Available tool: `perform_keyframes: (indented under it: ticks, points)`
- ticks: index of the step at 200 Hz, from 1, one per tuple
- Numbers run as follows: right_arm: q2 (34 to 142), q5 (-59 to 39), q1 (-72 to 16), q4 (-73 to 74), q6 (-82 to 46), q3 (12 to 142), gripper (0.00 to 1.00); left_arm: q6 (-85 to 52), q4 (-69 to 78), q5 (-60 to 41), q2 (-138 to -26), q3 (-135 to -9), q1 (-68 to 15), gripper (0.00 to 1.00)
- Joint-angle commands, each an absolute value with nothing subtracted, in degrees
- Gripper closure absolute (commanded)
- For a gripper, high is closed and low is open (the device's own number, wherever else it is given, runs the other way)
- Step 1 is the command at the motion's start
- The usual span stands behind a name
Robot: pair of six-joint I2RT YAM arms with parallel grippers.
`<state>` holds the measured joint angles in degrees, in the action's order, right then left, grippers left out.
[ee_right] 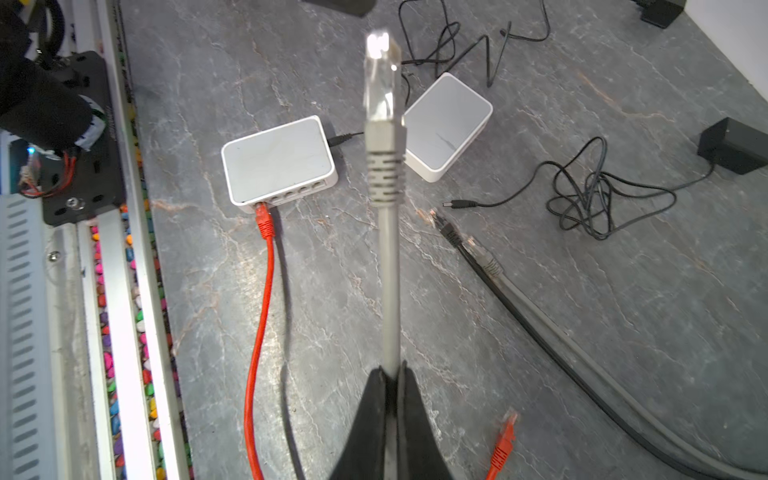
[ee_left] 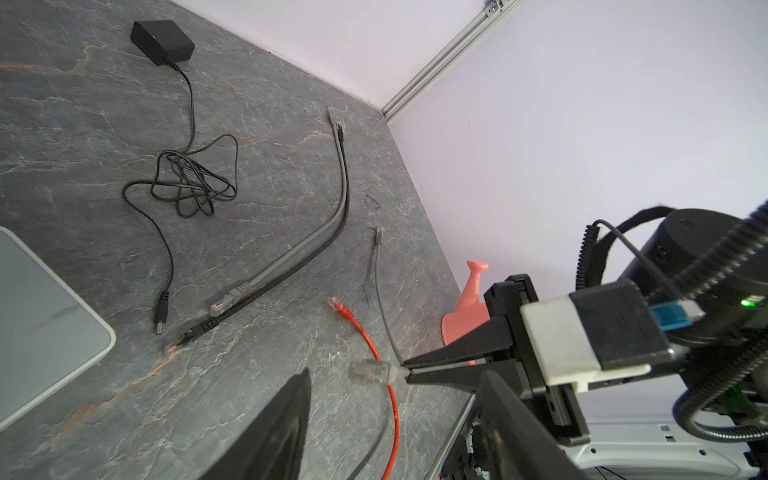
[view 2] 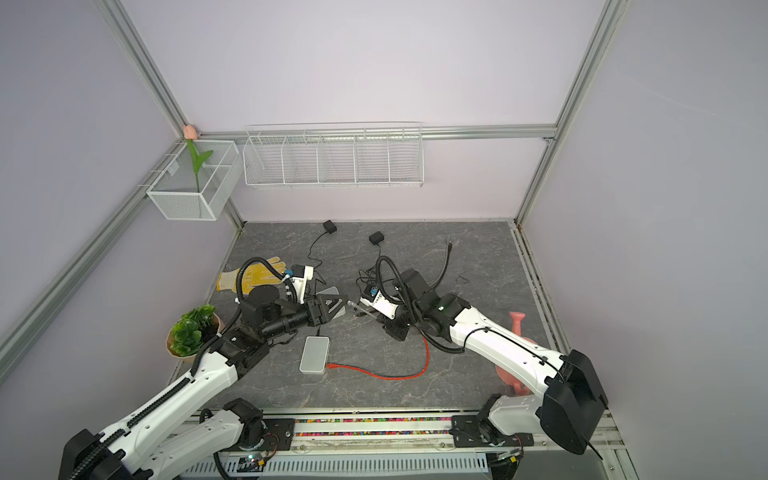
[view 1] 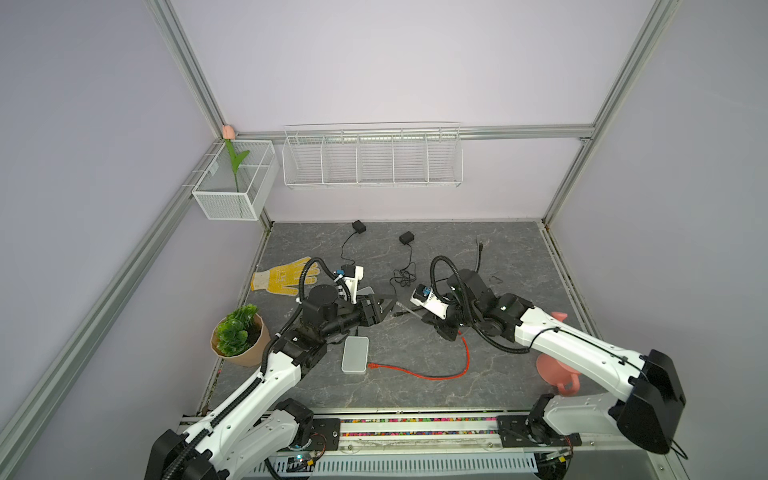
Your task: Insert the plug into the switch port
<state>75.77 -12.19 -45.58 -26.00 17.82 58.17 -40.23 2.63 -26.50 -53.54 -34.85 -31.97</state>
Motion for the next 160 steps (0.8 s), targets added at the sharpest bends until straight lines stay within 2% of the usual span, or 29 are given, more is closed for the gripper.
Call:
perform_keyframes:
  ticks: [1,37,70,125,160]
  points:
    - [76.2,-17.1,-45.9,-27.5,18.4,59.0,0.93,-39.0,2.8,-27.0,-53.1,-37.0,-32.3,0.36]
    - [77.1,-18.1,-45.8,-27.3,18.7,60.2,0.93,-38.5,1.3,-27.0,-53.6,-36.9,-32.5,0.38]
    - [77.9,-18.4,-45.8,-27.6,18.8,61.3,0.93,-38.9,2.3,-27.5,-54.6,-36.9,-32.9,0.47]
    - [78.2,-17.9,-45.9,-27.8,19.1,61.9,0.93,-39.4,2.8,-28.2,-56.3,-36.4,-33.4,0.82]
    - [78.4,-18.1,-45.9,-27.9,19.1,62.6,0.93,-39.5,1.3,-27.2,-56.2,-36.2,-33.6,1.0]
